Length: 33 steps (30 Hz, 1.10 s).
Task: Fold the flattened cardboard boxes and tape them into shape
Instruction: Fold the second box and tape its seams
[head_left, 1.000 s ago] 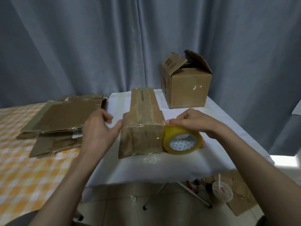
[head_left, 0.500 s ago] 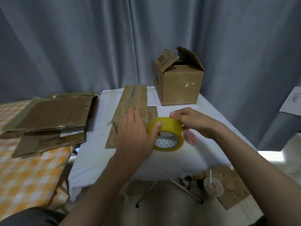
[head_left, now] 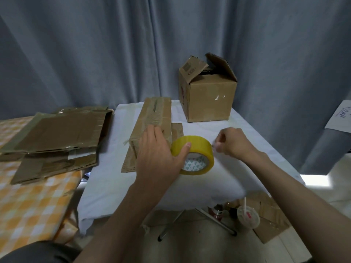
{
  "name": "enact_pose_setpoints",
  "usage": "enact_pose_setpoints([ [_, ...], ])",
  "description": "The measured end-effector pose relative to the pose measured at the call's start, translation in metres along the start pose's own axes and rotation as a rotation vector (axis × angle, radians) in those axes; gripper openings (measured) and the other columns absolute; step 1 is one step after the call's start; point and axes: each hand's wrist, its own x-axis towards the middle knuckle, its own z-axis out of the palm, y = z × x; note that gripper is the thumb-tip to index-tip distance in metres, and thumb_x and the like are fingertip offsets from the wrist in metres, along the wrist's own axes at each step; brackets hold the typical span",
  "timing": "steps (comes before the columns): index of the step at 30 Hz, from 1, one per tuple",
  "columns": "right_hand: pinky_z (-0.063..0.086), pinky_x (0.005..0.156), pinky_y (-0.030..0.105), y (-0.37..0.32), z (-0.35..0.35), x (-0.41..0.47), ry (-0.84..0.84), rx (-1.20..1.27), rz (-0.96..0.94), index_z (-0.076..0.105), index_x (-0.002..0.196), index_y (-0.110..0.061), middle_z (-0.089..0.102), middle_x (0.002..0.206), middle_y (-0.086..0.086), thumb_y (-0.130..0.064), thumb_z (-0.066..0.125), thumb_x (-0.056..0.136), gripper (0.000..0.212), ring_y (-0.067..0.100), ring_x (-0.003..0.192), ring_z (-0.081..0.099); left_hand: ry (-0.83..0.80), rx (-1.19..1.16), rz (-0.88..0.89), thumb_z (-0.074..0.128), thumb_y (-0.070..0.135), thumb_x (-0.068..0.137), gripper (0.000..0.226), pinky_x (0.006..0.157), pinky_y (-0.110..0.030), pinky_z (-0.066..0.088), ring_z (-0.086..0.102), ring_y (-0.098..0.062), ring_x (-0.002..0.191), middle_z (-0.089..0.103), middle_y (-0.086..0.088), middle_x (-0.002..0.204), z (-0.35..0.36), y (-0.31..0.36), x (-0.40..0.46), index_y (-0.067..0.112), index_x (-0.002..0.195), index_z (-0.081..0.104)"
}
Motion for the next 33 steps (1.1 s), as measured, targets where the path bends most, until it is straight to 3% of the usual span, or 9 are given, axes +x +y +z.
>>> enact_pose_setpoints([
  [2,0.044,0.059,0.009,-0.012,-0.007,-0.004,0.112,0.199,-0.136,0.073,0.084,-0.013,0.069,0.079,-0.006,-0.013,0.082,0.079,0.011,0.001,0.075,0.064,0.006,-0.002,0.000,0.054,0.065,0.085,0.069,0.094,-0.038,0.041,0.048,-0.024,0.109,0.051,-0.008,0.114,0.000,0.000,0.000,0.008,0.123,0.049],
  [4,0.045,0.063,0.009,-0.029,-0.014,-0.012,0.183,0.338,-0.321,0.075,0.087,-0.017,0.071,0.081,-0.013,-0.018,0.082,0.081,0.010,-0.006,0.077,0.064,0.004,0.001,-0.001,0.053,0.066,0.085,0.070,0.094,-0.039,0.041,0.048,-0.024,0.109,0.051,-0.008,0.115,0.000,0.000,0.000,0.008,0.124,0.049],
  [7,0.054,0.079,0.025,-0.050,-0.020,-0.024,0.205,0.405,-0.575,0.075,0.093,-0.013,0.074,0.095,-0.003,-0.006,0.074,0.085,0.010,0.010,0.092,0.067,0.000,0.017,-0.001,0.052,0.067,0.086,0.071,0.096,-0.042,0.042,0.048,-0.025,0.111,0.051,-0.009,0.118,-0.001,0.000,0.000,0.008,0.126,0.049],
  [10,0.055,0.084,0.030,-0.059,-0.019,-0.031,0.129,0.468,-0.730,0.074,0.092,-0.005,0.070,0.099,0.006,0.008,0.068,0.085,0.016,0.017,0.096,0.068,0.009,0.004,0.006,0.055,0.065,0.086,0.070,0.095,-0.043,0.042,0.049,-0.026,0.111,0.052,-0.010,0.118,-0.001,0.000,-0.001,0.007,0.125,0.050],
  [17,0.053,0.089,0.038,-0.062,-0.008,-0.030,0.042,0.413,-0.770,0.077,0.090,-0.009,0.070,0.104,0.002,0.012,0.066,0.081,0.025,0.014,0.103,0.065,0.021,-0.001,0.010,0.056,0.063,0.086,0.066,0.092,-0.044,0.044,0.050,-0.027,0.106,0.052,-0.011,0.113,0.000,0.000,-0.002,0.006,0.119,0.052],
  [26,0.051,0.088,0.022,-0.070,-0.002,-0.029,0.048,0.384,-0.793,0.080,0.087,-0.007,0.070,0.103,0.004,0.012,0.069,0.079,0.023,0.009,0.101,0.065,0.049,-0.029,0.022,0.058,0.061,0.086,0.062,0.087,-0.042,0.045,0.050,-0.024,0.101,0.052,-0.009,0.107,0.002,-0.001,-0.002,0.007,0.115,0.052],
  [33,0.049,0.081,0.010,-0.072,0.004,-0.015,0.200,0.320,-0.789,0.081,0.081,-0.008,0.069,0.096,0.006,0.004,0.078,0.078,0.013,0.008,0.087,0.066,0.060,-0.027,0.022,0.057,0.063,0.085,0.064,0.087,-0.043,0.046,0.050,-0.025,0.103,0.052,-0.009,0.109,0.004,-0.002,-0.002,0.006,0.116,0.052],
])
